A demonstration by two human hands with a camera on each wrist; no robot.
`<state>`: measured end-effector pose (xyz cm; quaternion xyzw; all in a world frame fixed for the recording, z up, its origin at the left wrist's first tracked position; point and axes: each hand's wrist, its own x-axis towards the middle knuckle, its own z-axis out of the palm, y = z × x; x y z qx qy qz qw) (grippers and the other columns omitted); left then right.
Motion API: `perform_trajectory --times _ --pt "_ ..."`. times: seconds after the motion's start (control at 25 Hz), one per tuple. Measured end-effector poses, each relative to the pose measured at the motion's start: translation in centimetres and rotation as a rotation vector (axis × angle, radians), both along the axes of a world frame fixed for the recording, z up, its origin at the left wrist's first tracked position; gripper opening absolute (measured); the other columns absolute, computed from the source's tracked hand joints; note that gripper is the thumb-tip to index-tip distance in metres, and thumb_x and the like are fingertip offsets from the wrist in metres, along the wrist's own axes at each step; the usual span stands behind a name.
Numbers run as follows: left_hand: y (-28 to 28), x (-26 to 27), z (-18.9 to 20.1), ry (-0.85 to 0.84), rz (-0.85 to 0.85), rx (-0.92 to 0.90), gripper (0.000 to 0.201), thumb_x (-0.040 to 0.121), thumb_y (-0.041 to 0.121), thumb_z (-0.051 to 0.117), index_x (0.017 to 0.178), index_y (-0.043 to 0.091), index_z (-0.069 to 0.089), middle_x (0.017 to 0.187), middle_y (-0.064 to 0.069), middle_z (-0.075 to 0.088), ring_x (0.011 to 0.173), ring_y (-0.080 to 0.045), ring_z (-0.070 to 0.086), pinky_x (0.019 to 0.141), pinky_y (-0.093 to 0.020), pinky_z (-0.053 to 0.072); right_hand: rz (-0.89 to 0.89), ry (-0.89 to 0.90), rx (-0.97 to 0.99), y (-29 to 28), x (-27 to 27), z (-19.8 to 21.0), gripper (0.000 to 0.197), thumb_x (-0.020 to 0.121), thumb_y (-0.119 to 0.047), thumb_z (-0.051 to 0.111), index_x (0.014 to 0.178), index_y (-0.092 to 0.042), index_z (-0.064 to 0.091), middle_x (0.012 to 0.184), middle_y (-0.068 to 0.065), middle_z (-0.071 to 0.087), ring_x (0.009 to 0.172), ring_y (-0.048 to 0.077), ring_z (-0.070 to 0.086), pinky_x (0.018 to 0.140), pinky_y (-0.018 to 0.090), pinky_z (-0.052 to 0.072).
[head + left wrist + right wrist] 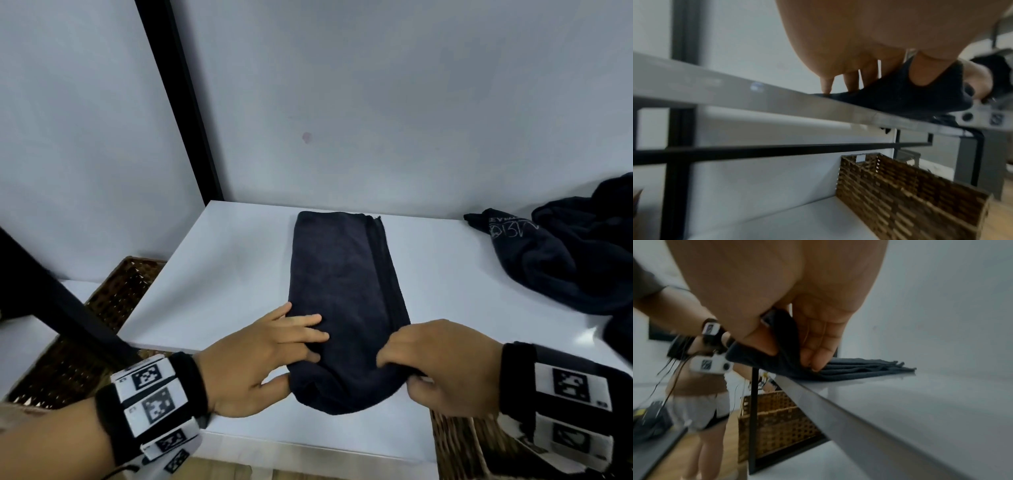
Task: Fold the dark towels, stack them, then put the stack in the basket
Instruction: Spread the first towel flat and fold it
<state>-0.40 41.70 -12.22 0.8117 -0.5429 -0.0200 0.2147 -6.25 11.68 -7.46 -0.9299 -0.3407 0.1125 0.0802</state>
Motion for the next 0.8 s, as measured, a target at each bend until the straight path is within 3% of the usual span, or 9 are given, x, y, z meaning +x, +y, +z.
perform_trajectory --times 0.08,0.2,0.28,0.36,0.4,0.52,0.64,0.72,0.8 --pt "0.4 -0.4 0.6 -0.009 0.016 -0.045 0.031 0.085 0.025 0.06 0.115 0.022 0.066 0.132 0.007 0.055 0.127 -0.014 0.049 0.112 -0.042 0.032 -0.1 0.094 0.193 0.2 0.1 0.6 0.025 0.082 -0.021 0.049 0.101 -0.031 0.06 0.09 -0.011 0.064 0.083 0.006 0.056 0.073 0.021 0.045" --pt "0.2 -0.7 1.3 -0.001 0.058 -0.048 0.025 0.083 0.033 0.063 0.106 0.022 0.062 0.106 0.011 0.062 0.101 -0.008 0.06 0.112 -0.037 0.031 -0.242 0.285 0.506 0.2 1.3 1.6 0.013 0.08 -0.015 0.062 0.089 -0.022 0.067 0.075 -0.007 0.066 0.067 0.007 0.059 0.065 0.026 0.048" --pt "0.2 -0.3 2.1 0.18 0.133 -0.114 0.022 0.087 0.034 0.059 0.102 0.017 0.062 0.088 0.008 0.064 0.082 -0.013 0.061 0.102 -0.038 0.043 -0.385 0.432 0.709 -0.1 2.8 2.2 0.017 0.075 -0.016 0.063 0.09 -0.008 0.067 0.076 -0.002 0.066 0.072 0.01 0.059 0.069 0.024 0.048" --pt "-0.5 0.7 3.8 0.512 0.255 -0.248 0.034 0.089 0.039 0.055 0.113 0.015 0.064 0.097 0.003 0.071 0.091 -0.017 0.066 0.091 -0.034 0.051 -0.565 0.559 0.896 -0.5 4.7 2.4 0.028 0.076 -0.014 0.063 0.099 0.003 0.065 0.09 0.012 0.069 0.085 0.018 0.063 0.082 0.034 0.049" --pt "-1.2 1.6 4.6 0.646 0.313 -0.32 0.034 0.09 0.037 0.054 0.114 0.017 0.065 0.103 0.002 0.072 0.096 -0.014 0.066 0.088 -0.03 0.052 -0.641 0.593 0.989 -0.6 5.7 2.5 0.026 0.081 -0.011 0.064 0.104 0.002 0.065 0.101 0.016 0.07 0.091 0.021 0.065 0.088 0.039 0.049" --pt "-4.0 6.0 6.2 0.856 0.561 -0.505 0.019 0.099 0.022 0.049 0.104 0.021 0.067 0.093 0.005 0.072 0.086 -0.014 0.066 0.072 -0.032 0.052 -0.732 0.687 1.171 -0.8 8.8 3.0 0.028 0.09 -0.01 0.058 0.116 -0.008 0.066 0.119 0.013 0.068 0.11 0.025 0.065 0.1 0.042 0.048" --pt "-6.1 11.0 6.7 0.904 0.755 -0.541 0.022 0.097 0.024 0.052 0.11 0.015 0.067 0.107 -0.01 0.072 0.097 -0.028 0.069 0.079 -0.041 0.055 -0.831 0.651 1.147 -1.0 12.7 2.4 0.03 0.091 -0.003 0.057 0.119 -0.008 0.065 0.121 0.014 0.067 0.116 0.032 0.061 0.103 0.05 0.045" --pt "-7.1 13.7 5.8 0.873 0.843 -0.443 0.028 0.096 0.027 0.054 0.109 0.006 0.066 0.108 -0.016 0.07 0.096 -0.032 0.068 0.079 -0.043 0.056 -0.948 0.575 1.092 -1.1 15.0 1.1 0.03 0.091 0.0 0.056 0.119 -0.005 0.064 0.117 0.014 0.069 0.109 0.032 0.065 0.098 0.05 0.049" --pt "-7.7 15.7 4.6 0.739 0.919 -0.289 0.032 0.096 0.032 0.051 0.099 0.003 0.065 0.103 -0.019 0.068 0.093 -0.034 0.067 0.079 -0.046 0.058 -1.037 0.551 1.029 -1.1 16.6 -0.2 0.03 0.09 0.002 0.058 0.119 -0.002 0.063 0.111 0.015 0.07 0.101 0.029 0.068 0.093 0.048 0.053"
